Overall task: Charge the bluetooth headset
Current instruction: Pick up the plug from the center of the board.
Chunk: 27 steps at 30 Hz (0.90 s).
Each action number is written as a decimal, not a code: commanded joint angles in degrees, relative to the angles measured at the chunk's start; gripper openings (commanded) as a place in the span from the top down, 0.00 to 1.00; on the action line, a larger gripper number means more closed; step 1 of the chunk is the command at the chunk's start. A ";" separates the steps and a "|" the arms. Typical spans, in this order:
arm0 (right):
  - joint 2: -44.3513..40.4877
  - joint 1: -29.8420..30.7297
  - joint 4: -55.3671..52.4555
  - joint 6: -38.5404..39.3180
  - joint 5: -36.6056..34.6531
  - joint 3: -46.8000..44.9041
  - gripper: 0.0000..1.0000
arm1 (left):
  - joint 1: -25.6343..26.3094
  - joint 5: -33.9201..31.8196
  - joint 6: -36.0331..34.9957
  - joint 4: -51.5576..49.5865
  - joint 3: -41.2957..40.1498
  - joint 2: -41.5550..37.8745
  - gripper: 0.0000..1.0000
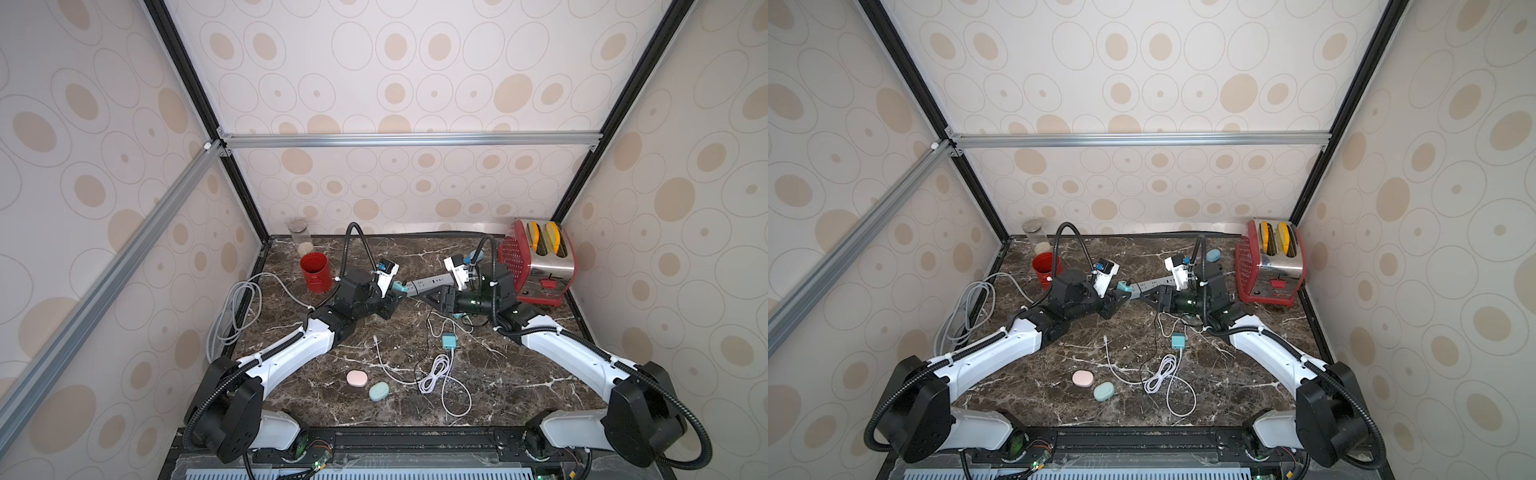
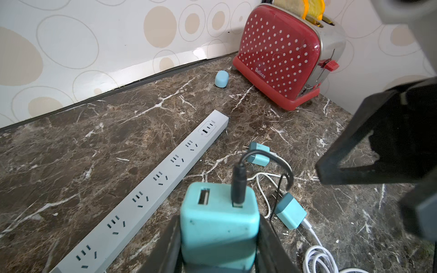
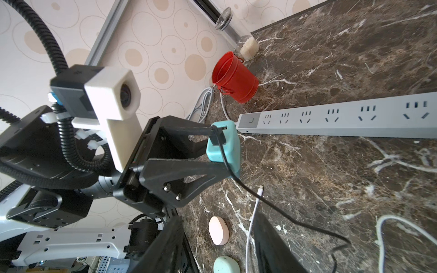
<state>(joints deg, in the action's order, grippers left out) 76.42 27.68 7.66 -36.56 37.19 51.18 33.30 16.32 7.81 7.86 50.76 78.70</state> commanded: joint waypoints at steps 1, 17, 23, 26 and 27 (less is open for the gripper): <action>0.72 1.04 0.62 0.21 -1.40 2.30 0.49 | 0.68 1.84 -1.28 3.04 1.31 0.27 0.76; 5.82 3.42 1.01 -1.84 -6.55 6.36 0.46 | 2.04 4.62 -4.50 5.24 0.30 -0.21 0.76; 6.21 3.53 -0.75 -1.77 -6.78 7.83 0.49 | 2.98 5.42 -7.10 5.15 0.30 -0.03 0.76; 6.27 3.60 -1.67 -1.46 -6.40 8.24 0.53 | 3.25 5.28 -7.63 5.02 0.48 0.05 0.77; 6.36 3.55 -1.97 -1.41 -6.27 8.38 0.55 | 3.35 5.07 -7.77 5.06 0.50 0.05 0.76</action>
<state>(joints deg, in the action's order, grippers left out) 82.39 30.81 7.01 -37.91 31.05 58.13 36.03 20.69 2.66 10.70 50.74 78.76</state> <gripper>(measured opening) 0.455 0.422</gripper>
